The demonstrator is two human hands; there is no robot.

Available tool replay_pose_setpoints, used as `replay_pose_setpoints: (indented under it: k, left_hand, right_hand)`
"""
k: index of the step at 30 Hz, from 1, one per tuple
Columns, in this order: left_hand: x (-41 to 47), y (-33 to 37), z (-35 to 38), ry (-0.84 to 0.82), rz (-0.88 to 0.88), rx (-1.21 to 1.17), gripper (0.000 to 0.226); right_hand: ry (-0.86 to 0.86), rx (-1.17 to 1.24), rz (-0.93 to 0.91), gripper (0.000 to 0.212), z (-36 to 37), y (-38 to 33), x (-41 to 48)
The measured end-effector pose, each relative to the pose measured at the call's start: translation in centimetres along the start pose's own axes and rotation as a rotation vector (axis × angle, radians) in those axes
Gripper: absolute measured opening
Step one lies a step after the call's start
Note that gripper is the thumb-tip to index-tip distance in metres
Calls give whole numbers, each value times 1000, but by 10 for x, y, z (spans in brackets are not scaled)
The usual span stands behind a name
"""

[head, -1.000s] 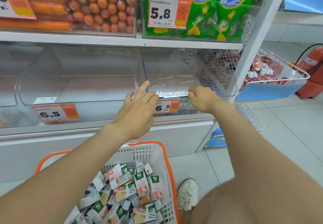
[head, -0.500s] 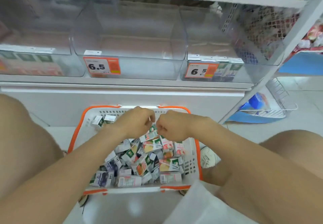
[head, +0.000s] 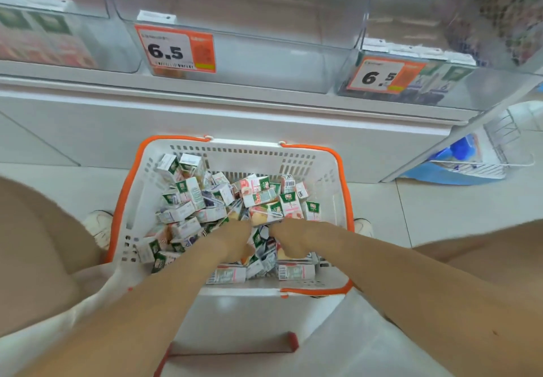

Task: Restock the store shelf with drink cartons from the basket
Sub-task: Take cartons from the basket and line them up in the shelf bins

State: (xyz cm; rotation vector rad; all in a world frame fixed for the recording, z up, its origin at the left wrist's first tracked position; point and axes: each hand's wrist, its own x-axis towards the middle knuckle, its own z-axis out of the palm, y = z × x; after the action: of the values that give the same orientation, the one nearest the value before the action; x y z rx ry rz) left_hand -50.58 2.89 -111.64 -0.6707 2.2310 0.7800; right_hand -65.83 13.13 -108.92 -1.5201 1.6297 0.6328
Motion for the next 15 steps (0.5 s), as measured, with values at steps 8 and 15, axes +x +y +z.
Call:
replay_pose_setpoints:
  k: [8,15]
  left_hand:
    - [-1,-7,-15,-39,-89,-184,45]
    - [-32,-17,-39,-46,-175,-662,17]
  right_hand:
    - [-64,-148,23,16,8,-6,6]
    - [108,-277,38,58,17,-10,-7]
